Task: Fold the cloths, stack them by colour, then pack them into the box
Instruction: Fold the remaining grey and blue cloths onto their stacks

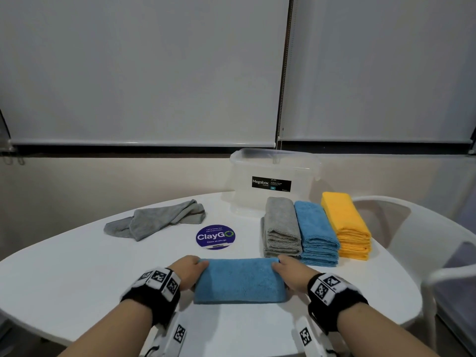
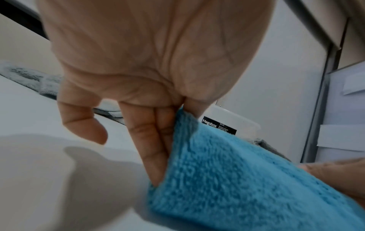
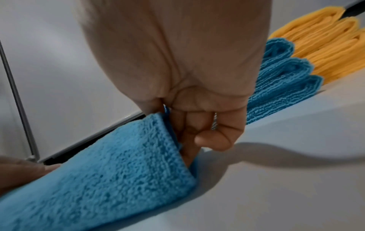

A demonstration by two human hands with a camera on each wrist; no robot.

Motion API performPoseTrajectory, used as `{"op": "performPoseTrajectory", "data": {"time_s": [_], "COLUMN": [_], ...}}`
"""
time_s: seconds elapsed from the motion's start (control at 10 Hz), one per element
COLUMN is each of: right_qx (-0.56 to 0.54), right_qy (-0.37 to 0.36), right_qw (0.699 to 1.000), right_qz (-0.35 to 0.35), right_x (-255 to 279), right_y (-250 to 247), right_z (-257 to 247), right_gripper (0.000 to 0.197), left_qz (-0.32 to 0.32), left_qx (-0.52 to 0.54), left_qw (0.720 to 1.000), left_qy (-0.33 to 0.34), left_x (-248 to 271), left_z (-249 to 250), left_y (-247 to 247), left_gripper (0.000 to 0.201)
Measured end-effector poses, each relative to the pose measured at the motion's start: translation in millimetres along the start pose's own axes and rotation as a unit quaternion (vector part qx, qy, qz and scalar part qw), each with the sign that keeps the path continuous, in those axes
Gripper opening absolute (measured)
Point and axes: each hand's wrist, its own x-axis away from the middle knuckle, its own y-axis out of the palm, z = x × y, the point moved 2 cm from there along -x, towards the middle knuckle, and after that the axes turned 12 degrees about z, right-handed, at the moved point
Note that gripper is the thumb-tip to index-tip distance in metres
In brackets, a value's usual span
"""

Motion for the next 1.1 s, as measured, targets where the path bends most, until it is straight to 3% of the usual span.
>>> {"op": "performPoseTrajectory", "data": {"time_s": [0.2,0.4,0.6,0.8,0.9,1.0,1.1], "right_qx": [0.151,0.228,0.371,0.411,0.398,0.323,0.308], "right_qy": [-0.022,0.011,-0.047,-0.068,-0.055,-0.037,-0.092], "right_qw": [0.988,0.973,0.923,0.901,0.906,0.939,0.945], "right_qz": [0.028,-0.033,-0.096,-0.121,-0.134,-0.108,-0.054], "right_x": [-21,-28,-27,-20,-19,-20,-24], "right_y": [13,24,21,18,17,18,17], "right_z": [-8,-9,-16,-22,-23,-17,-7], "right_gripper": [0.029,0.029,0.034,0.033,0.033,0.036,0.038], "left_qz": [0.021,0.026,0.029,0.043,0.039,0.067,0.165], "left_qx": [-0.271,-0.280,-0.260,-0.225,-0.237,-0.304,-0.305], "left_qw": [0.962,0.960,0.964,0.972,0.969,0.950,0.938], "left_qy": [0.028,0.003,-0.042,-0.052,-0.051,-0.023,0.013], "left_x": [-17,-31,-37,-37,-32,-26,-12], "left_z": [2,0,1,2,10,20,45], "left_y": [15,24,31,32,29,24,22], "left_gripper": [0.039,0.044,0.046,0.043,0.042,0.040,0.037]}}
